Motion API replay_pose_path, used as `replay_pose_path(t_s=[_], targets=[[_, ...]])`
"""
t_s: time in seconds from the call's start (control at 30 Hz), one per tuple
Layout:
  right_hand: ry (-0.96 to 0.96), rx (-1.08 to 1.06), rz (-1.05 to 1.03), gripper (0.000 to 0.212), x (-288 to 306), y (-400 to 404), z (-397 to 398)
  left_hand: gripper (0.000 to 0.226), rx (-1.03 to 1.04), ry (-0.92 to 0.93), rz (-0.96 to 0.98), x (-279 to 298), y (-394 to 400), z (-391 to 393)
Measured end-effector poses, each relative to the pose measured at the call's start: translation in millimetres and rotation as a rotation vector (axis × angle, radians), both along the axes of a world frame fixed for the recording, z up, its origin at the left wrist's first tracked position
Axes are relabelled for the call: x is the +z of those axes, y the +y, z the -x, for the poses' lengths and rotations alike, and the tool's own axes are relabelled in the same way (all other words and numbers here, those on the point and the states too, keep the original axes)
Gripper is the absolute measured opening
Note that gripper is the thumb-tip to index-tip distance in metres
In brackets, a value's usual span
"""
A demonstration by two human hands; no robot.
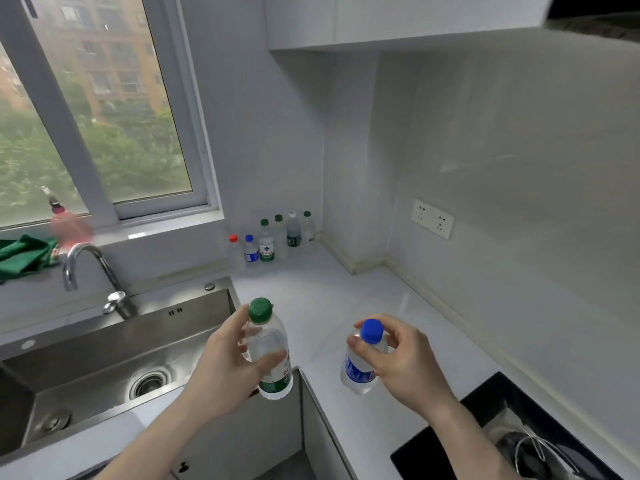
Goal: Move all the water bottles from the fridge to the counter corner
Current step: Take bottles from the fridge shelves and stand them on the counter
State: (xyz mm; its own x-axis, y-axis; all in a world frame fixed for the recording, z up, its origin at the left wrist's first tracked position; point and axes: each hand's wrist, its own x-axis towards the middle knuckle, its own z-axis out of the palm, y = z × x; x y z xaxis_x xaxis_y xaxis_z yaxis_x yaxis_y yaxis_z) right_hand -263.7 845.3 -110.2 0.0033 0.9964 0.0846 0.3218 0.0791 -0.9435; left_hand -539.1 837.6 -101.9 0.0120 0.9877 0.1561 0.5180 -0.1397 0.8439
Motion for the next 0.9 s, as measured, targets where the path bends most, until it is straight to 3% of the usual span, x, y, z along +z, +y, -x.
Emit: replay_pose_path(t_s=[0.33,0.9], targets=[[-0.013,0.117,0.023,0.021,-12.2,94.4,23.7,0.048,0.174,0.049,0.053,-16.2,70.2,35.0],[-0.103,-0.001,0.112,0.018,-47.9,240.8,79.7,0.060,0.112,0.080,0.147,-70.9,279.3,121.8]])
